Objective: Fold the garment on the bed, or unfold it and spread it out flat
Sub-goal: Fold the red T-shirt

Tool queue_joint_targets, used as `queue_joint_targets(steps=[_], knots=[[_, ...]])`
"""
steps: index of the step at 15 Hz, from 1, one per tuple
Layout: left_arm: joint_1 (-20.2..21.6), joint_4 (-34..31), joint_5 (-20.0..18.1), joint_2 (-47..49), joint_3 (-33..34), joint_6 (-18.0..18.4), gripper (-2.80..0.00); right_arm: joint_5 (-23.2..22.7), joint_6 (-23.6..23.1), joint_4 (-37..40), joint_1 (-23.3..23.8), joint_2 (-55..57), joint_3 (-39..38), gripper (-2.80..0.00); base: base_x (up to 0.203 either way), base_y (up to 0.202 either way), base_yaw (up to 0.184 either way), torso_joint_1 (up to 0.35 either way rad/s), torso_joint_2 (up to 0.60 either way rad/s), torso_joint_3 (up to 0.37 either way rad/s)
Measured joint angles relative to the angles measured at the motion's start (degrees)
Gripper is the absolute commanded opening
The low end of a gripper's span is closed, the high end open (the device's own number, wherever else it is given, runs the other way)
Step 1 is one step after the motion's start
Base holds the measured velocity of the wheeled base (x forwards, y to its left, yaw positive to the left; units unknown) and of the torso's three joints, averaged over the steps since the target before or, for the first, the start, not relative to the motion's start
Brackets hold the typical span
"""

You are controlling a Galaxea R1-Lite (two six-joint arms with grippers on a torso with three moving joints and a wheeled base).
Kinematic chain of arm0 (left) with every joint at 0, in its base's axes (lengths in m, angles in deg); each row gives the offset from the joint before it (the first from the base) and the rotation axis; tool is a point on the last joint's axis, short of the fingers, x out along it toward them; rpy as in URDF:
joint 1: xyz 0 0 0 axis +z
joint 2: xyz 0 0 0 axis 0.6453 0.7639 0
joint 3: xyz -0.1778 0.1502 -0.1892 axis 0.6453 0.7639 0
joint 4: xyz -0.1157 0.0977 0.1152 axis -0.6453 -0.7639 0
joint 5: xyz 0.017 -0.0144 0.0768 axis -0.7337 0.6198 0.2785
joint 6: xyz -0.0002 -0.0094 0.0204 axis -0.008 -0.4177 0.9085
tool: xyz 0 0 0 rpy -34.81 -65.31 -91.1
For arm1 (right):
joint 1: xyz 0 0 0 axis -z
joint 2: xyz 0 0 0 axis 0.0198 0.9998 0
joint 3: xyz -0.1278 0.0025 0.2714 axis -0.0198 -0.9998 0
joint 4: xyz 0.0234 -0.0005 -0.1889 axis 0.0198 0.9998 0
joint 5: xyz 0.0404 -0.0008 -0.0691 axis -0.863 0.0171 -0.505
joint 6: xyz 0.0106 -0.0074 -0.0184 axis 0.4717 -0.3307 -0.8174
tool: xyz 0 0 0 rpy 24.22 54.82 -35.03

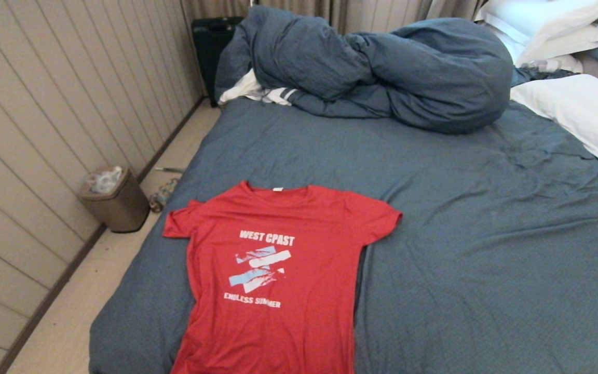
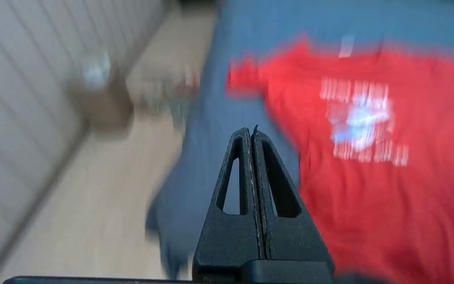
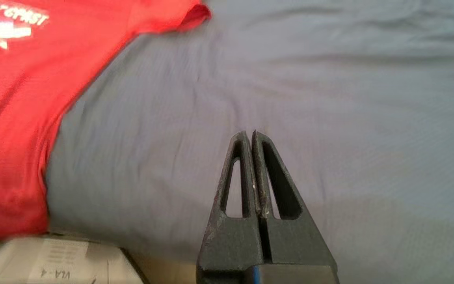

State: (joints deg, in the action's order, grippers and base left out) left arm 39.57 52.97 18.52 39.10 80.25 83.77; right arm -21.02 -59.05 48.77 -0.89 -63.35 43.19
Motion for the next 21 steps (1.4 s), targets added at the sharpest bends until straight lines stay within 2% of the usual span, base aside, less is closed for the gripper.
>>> queue_joint_targets(steps=[4,7,11,14,21], knots=[[0.0,0.8,0.0,0.0,0.02,-0.67,-2.8,0.68,-0.44,-2.31,-0.06,-1.31,-1.52,-2.8,0.0,0.0,0.0,0.0,0.0,0.0],[0.02,1.3,0.59,0.0,0.02,-4.69,-2.8,0.72,-0.33,-2.14,-0.15,-1.44,-1.64,-2.8,0.0,0.0,0.0,0.0,0.0,0.0],[0.11,0.85,0.63,0.05,0.02,-4.11,-2.8,0.84,0.12,-2.11,-0.17,-1.49,-1.68,-2.8,0.0,0.0,0.0,0.0,0.0,0.0],[0.11,1.34,0.5,0.02,0.02,-5.25,-2.8,2.16,5.56,-2.18,-0.15,-1.47,-1.68,-2.8,0.0,0.0,0.0,0.0,0.0,0.0],[0.1,1.49,0.54,0.02,0.02,-5.78,-2.8,2.38,6.14,-2.21,-0.06,-1.47,-1.68,-2.8,0.0,0.0,0.0,0.0,0.0,0.0]])
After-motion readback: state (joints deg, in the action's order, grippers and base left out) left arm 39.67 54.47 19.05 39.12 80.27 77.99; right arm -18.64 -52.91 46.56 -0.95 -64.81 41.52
